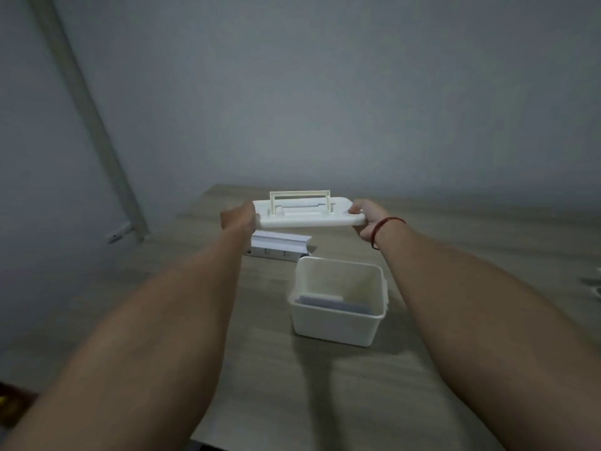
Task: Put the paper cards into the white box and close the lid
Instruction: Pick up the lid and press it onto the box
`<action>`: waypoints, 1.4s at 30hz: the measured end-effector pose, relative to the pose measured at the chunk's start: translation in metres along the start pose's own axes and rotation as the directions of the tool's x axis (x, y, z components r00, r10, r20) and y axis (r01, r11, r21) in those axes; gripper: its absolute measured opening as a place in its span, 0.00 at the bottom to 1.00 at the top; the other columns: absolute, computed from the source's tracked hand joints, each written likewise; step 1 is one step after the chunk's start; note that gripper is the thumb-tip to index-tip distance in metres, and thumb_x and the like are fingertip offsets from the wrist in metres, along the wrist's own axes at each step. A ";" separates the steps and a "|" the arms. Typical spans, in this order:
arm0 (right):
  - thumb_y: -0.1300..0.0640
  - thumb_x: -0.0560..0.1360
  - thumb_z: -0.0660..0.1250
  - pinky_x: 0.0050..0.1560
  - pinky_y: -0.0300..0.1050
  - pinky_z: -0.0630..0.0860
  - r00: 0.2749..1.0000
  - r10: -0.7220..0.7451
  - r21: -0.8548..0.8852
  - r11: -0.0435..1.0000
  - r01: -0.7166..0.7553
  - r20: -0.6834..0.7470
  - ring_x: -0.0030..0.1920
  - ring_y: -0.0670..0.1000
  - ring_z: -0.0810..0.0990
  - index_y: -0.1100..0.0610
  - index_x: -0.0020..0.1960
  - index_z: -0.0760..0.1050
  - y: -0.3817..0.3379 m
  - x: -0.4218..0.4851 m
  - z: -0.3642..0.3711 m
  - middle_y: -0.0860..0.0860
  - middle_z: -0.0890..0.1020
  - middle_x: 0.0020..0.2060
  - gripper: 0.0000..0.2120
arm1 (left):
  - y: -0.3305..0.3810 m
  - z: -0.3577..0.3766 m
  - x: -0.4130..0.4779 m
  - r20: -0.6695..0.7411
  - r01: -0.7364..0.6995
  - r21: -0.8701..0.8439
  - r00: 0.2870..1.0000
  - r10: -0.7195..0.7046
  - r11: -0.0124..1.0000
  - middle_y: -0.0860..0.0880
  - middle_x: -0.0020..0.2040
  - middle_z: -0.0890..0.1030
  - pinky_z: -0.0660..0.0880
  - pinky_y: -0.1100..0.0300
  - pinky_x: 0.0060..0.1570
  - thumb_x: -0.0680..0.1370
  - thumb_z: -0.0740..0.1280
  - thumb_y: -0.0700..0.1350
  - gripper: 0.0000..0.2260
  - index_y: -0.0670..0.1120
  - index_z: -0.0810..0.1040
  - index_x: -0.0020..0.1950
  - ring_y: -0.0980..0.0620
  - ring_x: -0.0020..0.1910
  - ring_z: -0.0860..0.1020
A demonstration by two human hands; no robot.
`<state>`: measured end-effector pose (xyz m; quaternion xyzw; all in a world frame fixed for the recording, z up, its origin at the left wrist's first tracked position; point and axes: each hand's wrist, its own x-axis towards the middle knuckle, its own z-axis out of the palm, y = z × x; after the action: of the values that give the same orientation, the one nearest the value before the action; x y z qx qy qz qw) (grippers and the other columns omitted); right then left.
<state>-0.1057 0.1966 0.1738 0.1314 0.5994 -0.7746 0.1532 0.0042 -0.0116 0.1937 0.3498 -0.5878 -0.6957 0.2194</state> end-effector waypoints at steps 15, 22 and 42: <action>0.59 0.78 0.63 0.64 0.49 0.72 0.889 -0.182 -0.521 0.850 -0.073 -0.421 0.67 0.62 0.75 0.67 0.69 0.68 0.081 0.012 -0.071 0.63 0.73 0.68 0.22 | -0.126 0.056 0.035 0.144 -0.110 0.599 0.989 0.028 0.793 0.37 0.60 0.80 0.76 0.52 0.55 0.79 0.62 0.45 0.17 0.35 0.78 0.61 0.38 0.59 0.78; 0.60 0.78 0.63 0.64 0.51 0.72 0.879 -0.168 -0.615 0.771 -0.164 -0.446 0.66 0.63 0.74 0.67 0.66 0.70 0.124 0.033 -0.078 0.64 0.73 0.67 0.19 | -0.171 0.055 0.055 0.150 -0.035 0.655 0.985 -0.084 0.755 0.36 0.61 0.79 0.76 0.52 0.54 0.78 0.64 0.45 0.19 0.34 0.76 0.64 0.38 0.59 0.79; 0.59 0.78 0.64 0.63 0.49 0.73 0.863 -0.172 -0.619 0.762 -0.189 -0.474 0.65 0.62 0.76 0.64 0.65 0.74 0.149 0.065 -0.088 0.62 0.76 0.65 0.18 | -0.198 0.071 0.079 0.137 0.023 0.666 0.979 -0.152 0.746 0.37 0.62 0.79 0.75 0.51 0.59 0.78 0.64 0.46 0.19 0.36 0.76 0.65 0.38 0.61 0.78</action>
<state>-0.1050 0.2417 -0.0050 0.2709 0.8470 -0.4564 0.0305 -0.0794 0.0210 -0.0118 0.3666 -0.7960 -0.4816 -0.0061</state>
